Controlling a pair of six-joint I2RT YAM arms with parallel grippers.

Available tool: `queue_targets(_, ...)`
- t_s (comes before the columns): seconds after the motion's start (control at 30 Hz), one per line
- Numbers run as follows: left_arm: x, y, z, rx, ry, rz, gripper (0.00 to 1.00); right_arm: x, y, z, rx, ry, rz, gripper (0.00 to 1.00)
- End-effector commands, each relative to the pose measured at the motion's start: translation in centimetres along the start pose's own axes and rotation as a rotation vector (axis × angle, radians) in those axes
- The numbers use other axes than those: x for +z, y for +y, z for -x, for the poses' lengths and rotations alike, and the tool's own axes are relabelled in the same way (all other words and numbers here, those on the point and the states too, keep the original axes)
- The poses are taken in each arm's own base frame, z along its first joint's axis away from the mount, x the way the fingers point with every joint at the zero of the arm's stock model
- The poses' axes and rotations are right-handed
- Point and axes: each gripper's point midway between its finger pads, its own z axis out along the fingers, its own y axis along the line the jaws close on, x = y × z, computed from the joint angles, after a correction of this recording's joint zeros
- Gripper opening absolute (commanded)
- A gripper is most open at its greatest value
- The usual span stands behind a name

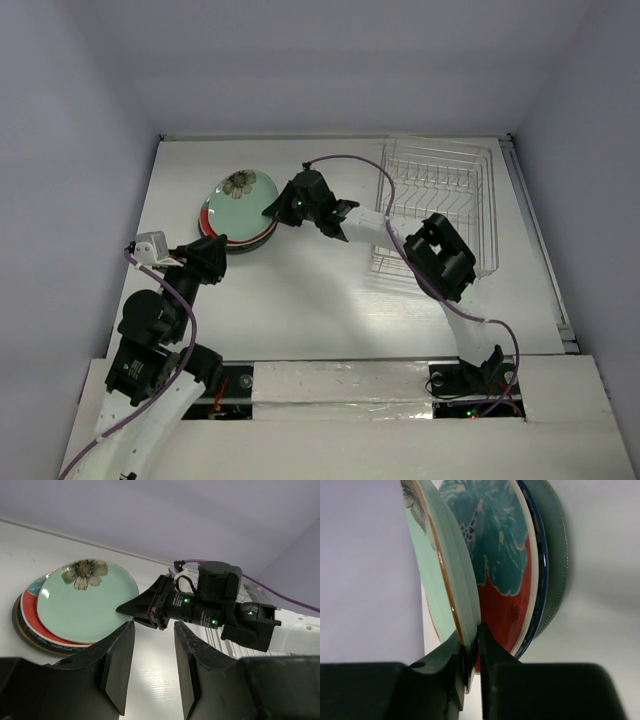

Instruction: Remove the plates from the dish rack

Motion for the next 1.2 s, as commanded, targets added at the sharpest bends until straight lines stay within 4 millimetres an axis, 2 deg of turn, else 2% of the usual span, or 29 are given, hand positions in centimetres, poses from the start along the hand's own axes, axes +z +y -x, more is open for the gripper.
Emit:
queue_targets(0.0, 0.4, -0.3, 0.5, -0.010, -0.019, -0.006, 0.35, -1.1, 9.2, 1.4, 0.026, -0.056, 0.271, 0.23)
queue_targets(0.07, 0.4, -0.2, 0.7, -0.008, -0.024, 0.001, 0.35, -0.7, 8.6, 0.4, 0.017, -0.032, 0.253, 0.26)
queue_targets(0.13, 0.4, -0.1, 0.6, -0.007, -0.023, 0.002, 0.35, -0.8, 8.1, 0.3, 0.017, -0.034, 0.235, 0.29)
queue_targets(0.2, 0.4, -0.2, 0.7, -0.008, -0.024, 0.001, 0.35, -0.9, 7.6, 0.2, 0.002, -0.031, 0.219, 0.36)
queue_targets(0.23, 0.4, -0.2, 0.7, -0.009, -0.024, 0.001, 0.35, -0.9, 7.4, -0.6, -0.012, -0.013, 0.199, 0.41)
queue_targets(0.3, 0.4, -0.2, 0.7, -0.008, -0.025, 0.000, 0.35, -1.3, 7.0, -0.6, -0.063, -0.007, 0.168, 0.54)
queue_targets(0.33, 0.4, -0.2, 0.7, -0.008, -0.026, 0.000, 0.35, -1.4, 5.9, -0.8, -0.080, 0.000, 0.117, 0.62)
queue_targets(0.37, 0.3, -0.2, 0.8, -0.008, -0.030, -0.001, 0.35, -2.1, 6.2, -1.0, -0.122, -0.001, 0.110, 0.75)
queue_targets(0.43, 0.2, -0.2, 0.9, -0.009, -0.034, -0.003, 0.36, -2.8, 5.1, -0.9, -0.156, -0.006, 0.054, 0.87)
queue_targets(0.47, 0.1, -0.2, 1.0, -0.009, -0.036, -0.005, 0.38, -3.2, 4.8, -1.5, -0.198, 0.004, 0.044, 0.93)
queue_targets(0.5, 0.0, -0.3, 1.2, -0.013, -0.044, -0.009, 0.38, -4.2, 4.9, -1.3, -0.214, 0.006, 0.024, 1.00)
queue_targets(0.57, -0.1, -0.1, 1.4, -0.013, -0.053, -0.001, 0.40, -5.1, 3.0, -1.5, -0.260, 0.012, -0.043, 1.00)
queue_targets(0.6, -0.1, -0.1, 1.4, -0.012, -0.053, -0.001, 0.45, -6.1, 3.2, -0.8, -0.271, -0.015, -0.054, 1.00)
queue_targets(0.67, -0.2, -0.1, 1.4, -0.012, -0.053, -0.001, 0.51, -7.0, 2.2, -0.7, -0.297, -0.022, -0.093, 1.00)
queue_targets(0.73, -0.2, -0.1, 1.4, -0.011, -0.051, 0.000, 0.62, -8.5, 1.3, -0.7, -0.313, -0.029, -0.120, 1.00)
queue_targets(0.77, -0.2, 0.1, 1.6, -0.009, -0.056, 0.008, 0.65, -9.2, 1.3, -0.5, -0.328, -0.037, -0.118, 0.98)
queue_targets(0.8, -0.2, 0.1, 1.5, -0.009, -0.052, 0.010, 0.70, -9.9, 1.8, -0.7, -0.337, -0.047, -0.105, 0.84)
queue_targets(0.83, -0.2, 0.1, 1.5, -0.012, -0.052, 0.010, 0.73, -11.9, 2.6, 0.1, -0.343, -0.093, -0.078, 0.72)
queue_targets(0.87, -0.3, 0.1, 1.5, -0.014, -0.052, 0.010, 0.75, -13.2, 3.2, 0.1, -0.366, -0.107, -0.063, 0.49)
queue_targets(0.9, -0.4, 0.0, 1.7, -0.016, -0.060, 0.006, 0.80, -14.7, 3.7, 0.8, -0.378, -0.138, -0.058, 0.05)
queue_targets(0.93, -0.5, 0.0, 1.9, -0.014, -0.069, 0.002, 0.82, -16.2, 2.7, 0.8, -0.402, -0.166, -0.097, 0.00)
queue_targets(0.97, -0.6, -0.1, 2.1, -0.013, -0.079, -0.003, 0.85, -20.2, 4.9, 2.8, -0.417, -0.247, -0.055, 0.00)
queue_targets(1.0, -0.8, -0.2, 2.4, -0.016, -0.090, -0.008, 0.90, -22.3, 5.1, 3.3, -0.424, -0.287, -0.059, 0.00)
queue_targets(1.03, -0.9, -0.3, 2.9, -0.017, -0.099, -0.012, 0.92, -24.1, 3.0, 3.7, -0.429, -0.325, -0.125, 0.00)
queue_targets(1.07, -1.0, -0.4, 3.1, -0.013, -0.102, -0.013, 0.94, -28.9, 4.8, 5.3, -0.404, -0.413, -0.061, 0.00)
queue_targets(1.1, -1.0, -0.6, 3.5, -0.012, -0.105, -0.015, 0.98, -31.2, 4.6, 5.9, -0.391, -0.457, -0.056, 0.00)
queue_targets(1.13, -1.0, -0.7, 3.7, -0.012, -0.105, -0.015, 0.99, -33.5, 3.9, 6.6, -0.376, -0.514, -0.071, 0.02)
queue_targets(1.17, -0.8, -0.8, 3.6, -0.015, -0.093, -0.009, 0.99, -35.2, 2.6, 6.6, -0.366, -0.541, -0.075, 0.12)
